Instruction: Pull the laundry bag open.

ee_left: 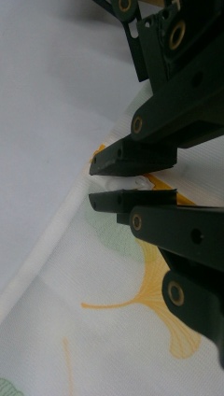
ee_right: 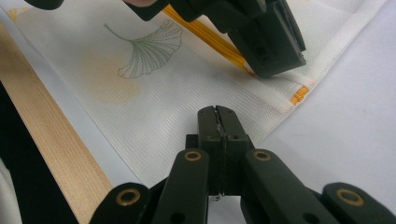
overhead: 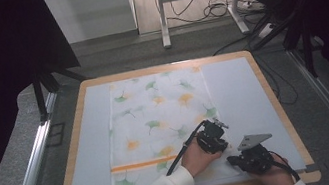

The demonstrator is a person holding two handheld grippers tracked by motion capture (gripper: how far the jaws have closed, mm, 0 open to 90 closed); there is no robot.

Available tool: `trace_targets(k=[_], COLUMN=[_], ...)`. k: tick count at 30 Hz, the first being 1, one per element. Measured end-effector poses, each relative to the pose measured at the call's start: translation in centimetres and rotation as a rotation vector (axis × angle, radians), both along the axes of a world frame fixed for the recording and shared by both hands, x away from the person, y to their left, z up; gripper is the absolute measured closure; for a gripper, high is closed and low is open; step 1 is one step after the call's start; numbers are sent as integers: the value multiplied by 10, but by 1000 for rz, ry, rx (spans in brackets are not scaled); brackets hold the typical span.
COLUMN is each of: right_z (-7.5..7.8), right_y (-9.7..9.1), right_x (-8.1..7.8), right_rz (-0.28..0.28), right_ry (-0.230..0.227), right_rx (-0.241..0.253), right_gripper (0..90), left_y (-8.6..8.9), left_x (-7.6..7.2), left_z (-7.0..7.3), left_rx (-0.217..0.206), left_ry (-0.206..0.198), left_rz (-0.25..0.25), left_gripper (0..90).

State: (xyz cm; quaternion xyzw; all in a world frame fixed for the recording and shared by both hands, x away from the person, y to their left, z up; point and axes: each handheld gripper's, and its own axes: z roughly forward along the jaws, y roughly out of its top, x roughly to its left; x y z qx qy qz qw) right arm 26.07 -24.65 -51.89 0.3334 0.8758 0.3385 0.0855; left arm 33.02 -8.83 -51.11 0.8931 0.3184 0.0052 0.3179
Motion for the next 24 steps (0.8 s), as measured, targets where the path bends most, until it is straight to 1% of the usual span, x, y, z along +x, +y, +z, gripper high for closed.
trace_targets(k=[2,3,4,5,10,12,14,15,16,17,20,24], right_z=[0,0,0,0,0,0,0,0,0,0,0,0], right_y=[0,0,0,0,0,0,-1,-1,-1,-1,-1,-1], right_x=[0,0,0,0,0,0,1,1,1,1,1,1], right_rz=[0,0,-1,0,1,1,1,1,2,0,0,-1], right_ry=[1,1,1,1,2,3,4,4,3,3,4,5], right_rx=[0,0,1,1,0,-1,2,1,2,3,4,4], right_gripper=[894,894,894,894,894,893,894,894,894,893,893,894], left_y=[-2,-2,-3,-3,1,3,4,4,4,4,4,4], left_x=[-1,-1,-1,-1,-1,-1,-1,-1,-1,-2,-1,-2], left_z=[0,1,1,1,1,0,0,0,0,1,1,1], left_rx=[2,10,12,12,1,-8,-15,-16,-16,-12,-22,-10], left_ry=[-2,-8,-12,-11,-10,-4,5,-5,-5,-9,-4,-18], left_rz=[6,0,-3,-6,-19,-22,-38,-45,-45,-56,-64,-75], left_gripper=[807,811,834,836,847,849,856,864,866,868,900,900])
